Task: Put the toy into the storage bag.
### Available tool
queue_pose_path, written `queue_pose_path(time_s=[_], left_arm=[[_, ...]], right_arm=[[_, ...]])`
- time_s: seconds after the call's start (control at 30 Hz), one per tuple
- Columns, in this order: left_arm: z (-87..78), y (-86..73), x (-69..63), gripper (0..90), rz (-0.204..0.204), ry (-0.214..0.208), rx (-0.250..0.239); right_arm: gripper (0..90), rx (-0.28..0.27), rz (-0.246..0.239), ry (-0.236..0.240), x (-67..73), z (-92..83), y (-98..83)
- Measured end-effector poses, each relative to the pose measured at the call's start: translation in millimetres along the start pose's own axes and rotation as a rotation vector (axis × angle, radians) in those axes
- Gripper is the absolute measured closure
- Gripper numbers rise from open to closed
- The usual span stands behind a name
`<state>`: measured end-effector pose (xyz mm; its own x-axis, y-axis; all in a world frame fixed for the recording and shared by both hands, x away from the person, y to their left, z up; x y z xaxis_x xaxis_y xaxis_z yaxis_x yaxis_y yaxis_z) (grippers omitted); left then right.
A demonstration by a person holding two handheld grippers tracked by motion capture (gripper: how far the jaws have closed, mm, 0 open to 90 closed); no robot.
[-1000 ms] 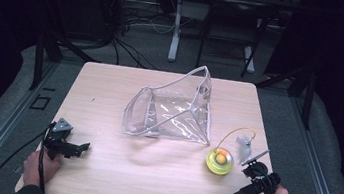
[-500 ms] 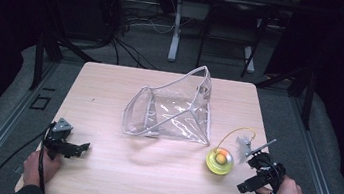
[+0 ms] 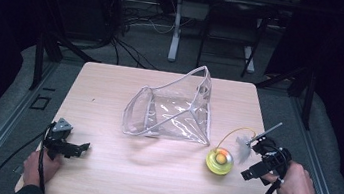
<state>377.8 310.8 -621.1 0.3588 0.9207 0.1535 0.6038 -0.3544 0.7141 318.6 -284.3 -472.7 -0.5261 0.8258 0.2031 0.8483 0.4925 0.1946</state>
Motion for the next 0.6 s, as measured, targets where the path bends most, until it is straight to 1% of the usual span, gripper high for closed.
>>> queue_pose_path(time_s=[0.03, 0.13, 0.17, 0.2, 0.27, 0.3, 0.37, 0.43, 0.47, 0.5, 0.53, 0.6], left_arm=[[0.0, 0.0, 0.0, 0.0, 0.0, 0.0, 0.0], [0.0, 0.0, 0.0, 0.0, 0.0, 0.0, 0.0], [0.0, 0.0, 0.0, 0.0, 0.0, 0.0, 0.0], [0.0, 0.0, 0.0, 0.0, 0.0, 0.0, 0.0], [0.0, 0.0, 0.0, 0.0, 0.0, 0.0, 0.0], [0.0, 0.0, 0.0, 0.0, 0.0, 0.0, 0.0], [0.0, 0.0, 0.0, 0.0, 0.0, 0.0, 0.0], [0.0, 0.0, 0.0, 0.0, 0.0, 0.0, 0.0], [0.0, 0.0, 0.0, 0.0, 0.0, 0.0, 0.0], [0.0, 0.0, 0.0, 0.0, 0.0, 0.0, 0.0], [0.0, 0.0, 0.0, 0.0, 0.0, 0.0, 0.0], [0.0, 0.0, 0.0, 0.0, 0.0, 0.0, 0.0]], right_arm=[[0.0, 0.008, -0.009, 0.001, -0.8, -3.7, 1.6], [0.0, -0.009, -0.01, 0.004, -0.8, -12.4, 8.5], [0.0, 0.007, -0.019, 0.004, -1.2, -15.3, 9.9], [0.0, 0.007, -0.019, 0.004, -1.2, -15.3, 9.9], [0.0, 0.012, -0.029, 0.009, -0.8, -21.1, 14.6], [0.0, -0.009, -0.027, 0.01, 0.2, -24.0, 19.1], [0.0, -0.003, -0.03, 0.027, 1.2, -28.1, 23.8], [0.0, -0.007, -0.029, 0.03, 1.8, -29.2, 25.6], [0.0, 0.0, -0.039, 0.023, 2.2, -32.4, 28.8], [0.0, -0.007, -0.037, 0.027, 3.3, -34.0, 31.4], [0.0, -0.008, -0.048, 0.023, 4.9, -38.8, 36.9], [0.0, -0.008, -0.051, 0.025, 5.8, -40.5, 38.8]])
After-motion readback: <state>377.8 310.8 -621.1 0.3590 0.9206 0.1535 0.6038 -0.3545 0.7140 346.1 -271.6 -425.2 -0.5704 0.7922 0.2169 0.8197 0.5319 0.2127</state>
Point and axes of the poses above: each handheld gripper's, and its own axes: z roughly forward along the jaws, y roughly out of its top, x roughly to its left, the point moved 4 cm from there along z, roughly forward along the jaws, and after that the axes turned 13 degrees about y, right-handed, at the moved point
